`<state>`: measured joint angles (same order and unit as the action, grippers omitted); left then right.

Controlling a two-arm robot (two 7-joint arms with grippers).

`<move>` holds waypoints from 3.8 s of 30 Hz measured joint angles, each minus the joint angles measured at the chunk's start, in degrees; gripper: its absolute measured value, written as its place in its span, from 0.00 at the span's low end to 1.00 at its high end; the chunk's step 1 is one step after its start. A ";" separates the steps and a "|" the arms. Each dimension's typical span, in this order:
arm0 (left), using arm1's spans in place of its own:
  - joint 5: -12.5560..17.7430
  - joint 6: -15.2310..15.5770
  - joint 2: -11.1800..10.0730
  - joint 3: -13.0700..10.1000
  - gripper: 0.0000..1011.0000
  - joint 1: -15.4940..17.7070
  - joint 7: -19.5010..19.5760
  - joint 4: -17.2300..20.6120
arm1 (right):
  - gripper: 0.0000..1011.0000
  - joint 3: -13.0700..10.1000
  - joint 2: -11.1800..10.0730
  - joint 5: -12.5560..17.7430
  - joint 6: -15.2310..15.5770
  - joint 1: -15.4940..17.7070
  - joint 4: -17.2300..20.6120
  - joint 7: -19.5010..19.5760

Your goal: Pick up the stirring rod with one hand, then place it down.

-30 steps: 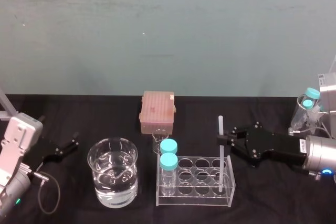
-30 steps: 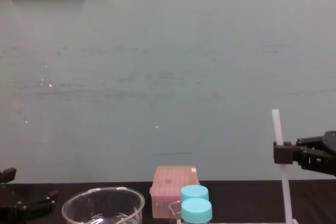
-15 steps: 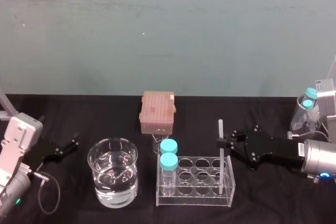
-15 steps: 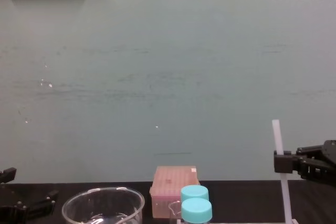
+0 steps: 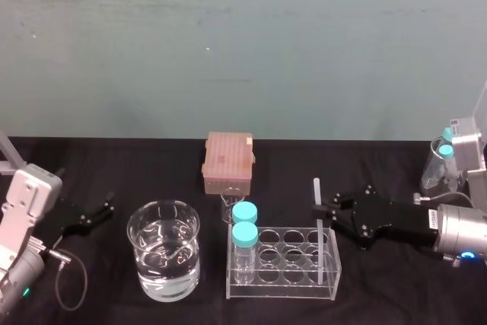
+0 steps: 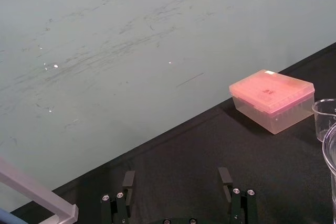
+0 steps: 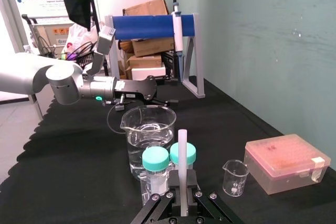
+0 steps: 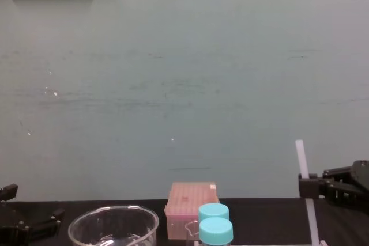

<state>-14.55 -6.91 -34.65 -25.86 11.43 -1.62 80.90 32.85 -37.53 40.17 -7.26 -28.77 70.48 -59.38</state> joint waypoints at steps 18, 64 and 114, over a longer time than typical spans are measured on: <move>0.00 0.00 0.00 0.00 0.99 0.00 0.00 0.00 | 0.07 0.29 0.22 -0.27 0.94 -0.25 -0.36 0.04; 0.00 0.00 0.00 0.00 0.99 0.00 0.00 0.00 | 0.99 0.23 0.13 -0.20 0.91 -0.20 -0.21 0.10; 0.00 0.01 0.00 0.00 0.99 0.00 0.00 0.00 | 0.99 -8.19 2.84 0.12 13.81 -10.92 16.59 31.89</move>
<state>-14.55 -6.90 -34.65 -25.86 11.43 -1.62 80.90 24.66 -34.70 40.29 6.55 -39.69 87.07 -27.48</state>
